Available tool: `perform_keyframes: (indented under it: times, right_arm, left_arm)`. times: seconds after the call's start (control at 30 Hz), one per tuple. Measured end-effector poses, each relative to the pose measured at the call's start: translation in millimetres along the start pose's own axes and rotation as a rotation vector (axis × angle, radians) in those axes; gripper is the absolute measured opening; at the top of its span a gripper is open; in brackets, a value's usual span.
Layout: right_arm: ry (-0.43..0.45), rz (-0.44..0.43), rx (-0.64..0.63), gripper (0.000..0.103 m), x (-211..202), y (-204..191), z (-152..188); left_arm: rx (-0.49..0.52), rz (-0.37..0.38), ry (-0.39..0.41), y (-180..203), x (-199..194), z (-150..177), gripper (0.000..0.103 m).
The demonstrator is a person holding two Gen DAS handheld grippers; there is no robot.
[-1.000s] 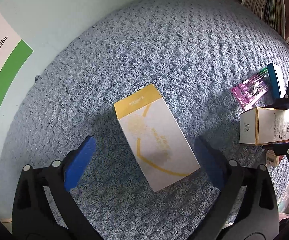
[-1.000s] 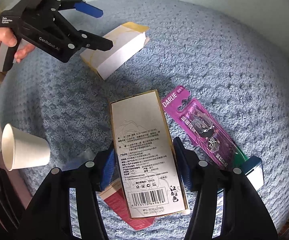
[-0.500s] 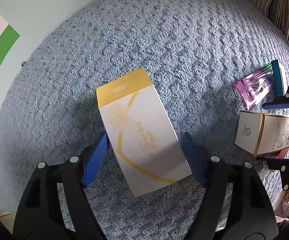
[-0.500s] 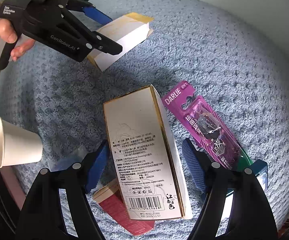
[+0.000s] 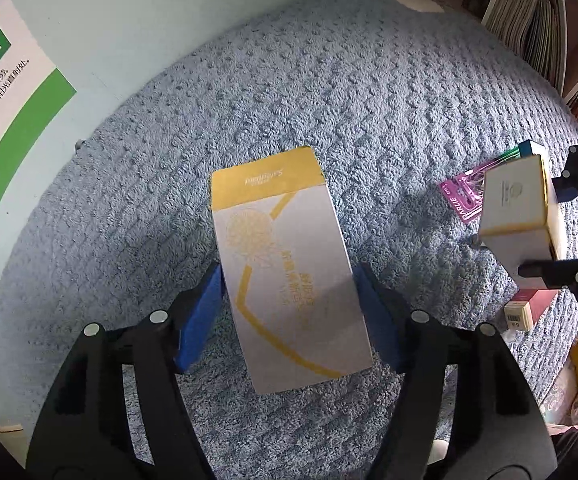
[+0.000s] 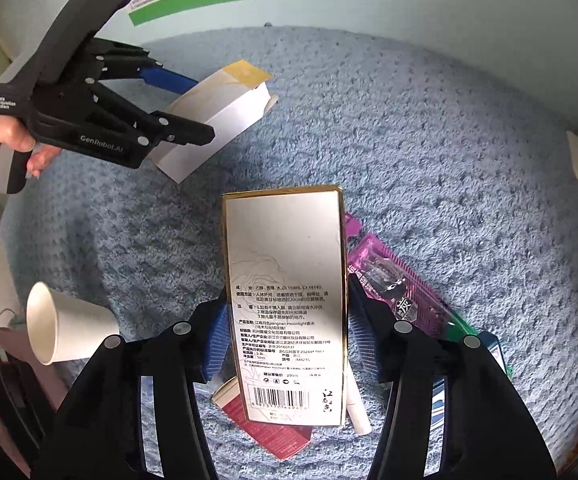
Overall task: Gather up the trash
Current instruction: 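Lift both held boxes and carry them over the teal bin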
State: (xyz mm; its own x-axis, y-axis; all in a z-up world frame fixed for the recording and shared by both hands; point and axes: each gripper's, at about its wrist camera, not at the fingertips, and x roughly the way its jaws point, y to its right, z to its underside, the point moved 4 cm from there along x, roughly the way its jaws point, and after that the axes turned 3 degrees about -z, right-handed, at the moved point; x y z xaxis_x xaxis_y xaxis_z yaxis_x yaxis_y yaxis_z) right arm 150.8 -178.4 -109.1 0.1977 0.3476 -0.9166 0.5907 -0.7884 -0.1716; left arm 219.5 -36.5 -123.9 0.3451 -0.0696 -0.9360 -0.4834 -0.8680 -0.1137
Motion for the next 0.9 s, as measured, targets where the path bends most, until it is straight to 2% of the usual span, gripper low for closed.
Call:
perform_keyframes:
  times: [0.2, 0.43, 0.63, 0.9]
  right_arm:
    - [0.049, 0.032, -0.009, 0.049, -30.1, -6.5, 0.4]
    - [0.116, 0.081, 0.016, 0.049, -68.2, -14.6, 20.4]
    - [0.181, 0.129, 0.080, 0.049, -106.3, -14.8, 50.5]
    - [0.226, 0.202, 0.211, 0.049, -146.3, -9.2, 113.2]
  left_arm:
    - [0.036, -0.031, 0.058, 6.5, -32.0, 2.8, 0.064]
    - [0.085, -0.055, 0.115, 27.1, -65.6, 8.5, 0.064]
    - [0.149, -0.048, 0.150, 57.9, -88.8, 14.3, 0.064]
    - [0.270, -0.004, 0.181, 115.4, -103.2, 19.6, 0.064]
